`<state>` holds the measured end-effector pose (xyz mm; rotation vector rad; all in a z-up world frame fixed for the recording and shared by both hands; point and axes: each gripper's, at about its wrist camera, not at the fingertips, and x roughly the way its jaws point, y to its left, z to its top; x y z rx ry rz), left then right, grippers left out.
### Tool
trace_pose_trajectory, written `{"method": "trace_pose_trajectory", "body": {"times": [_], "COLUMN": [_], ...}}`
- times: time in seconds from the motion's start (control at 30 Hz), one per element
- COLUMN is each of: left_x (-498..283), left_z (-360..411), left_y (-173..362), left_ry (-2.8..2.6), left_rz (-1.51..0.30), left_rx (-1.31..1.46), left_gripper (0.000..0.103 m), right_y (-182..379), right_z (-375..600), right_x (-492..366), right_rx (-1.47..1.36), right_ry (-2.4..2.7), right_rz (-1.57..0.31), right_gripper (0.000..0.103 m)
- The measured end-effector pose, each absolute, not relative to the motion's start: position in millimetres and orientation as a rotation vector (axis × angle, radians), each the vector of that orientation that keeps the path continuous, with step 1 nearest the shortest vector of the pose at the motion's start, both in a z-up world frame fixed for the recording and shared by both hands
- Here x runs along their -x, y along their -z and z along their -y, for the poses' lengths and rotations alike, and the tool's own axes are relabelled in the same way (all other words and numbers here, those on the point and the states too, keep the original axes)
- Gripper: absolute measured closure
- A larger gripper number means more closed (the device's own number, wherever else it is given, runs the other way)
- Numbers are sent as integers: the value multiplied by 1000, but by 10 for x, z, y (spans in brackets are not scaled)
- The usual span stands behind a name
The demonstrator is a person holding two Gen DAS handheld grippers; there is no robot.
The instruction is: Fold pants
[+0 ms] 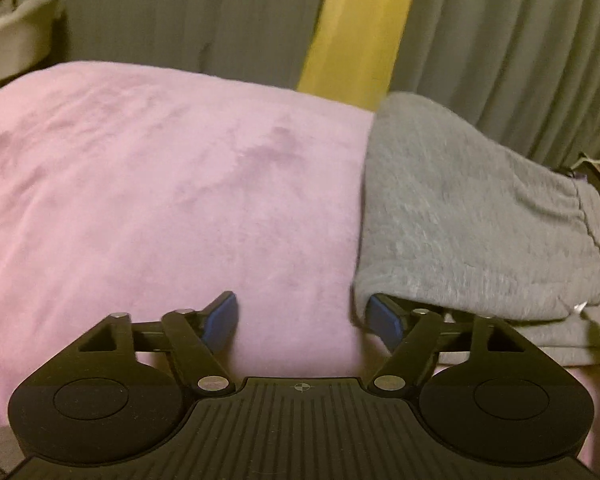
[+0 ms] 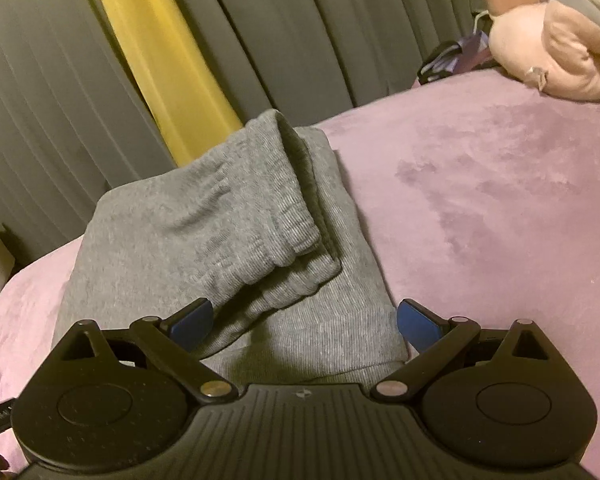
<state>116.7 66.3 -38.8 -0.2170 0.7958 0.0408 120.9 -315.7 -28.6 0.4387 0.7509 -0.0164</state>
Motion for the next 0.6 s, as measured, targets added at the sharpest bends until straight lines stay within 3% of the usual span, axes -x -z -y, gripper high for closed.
{"method": "trace_pose_trajectory", "body": {"times": [0.13,0.47,0.6], "left_x": [-1068,-1091,-1024], "left_z": [-636,-612,-591], "left_y": [309,360,334], "left_ry": [-44,-12,-5], "left_rz": [-733,-778,-765], "left_rx": [212,233,228], "left_gripper": [12,9,8], "right_y": [249,433,253], "right_z": [3153,3042,2960], "right_x": [-1183,-1305,-1208], "right_rx": [-447,-278,-253], "right_ry": [-12,94,64], "right_rz": [-724,-866,-761], "right_gripper": [4,4,4]}}
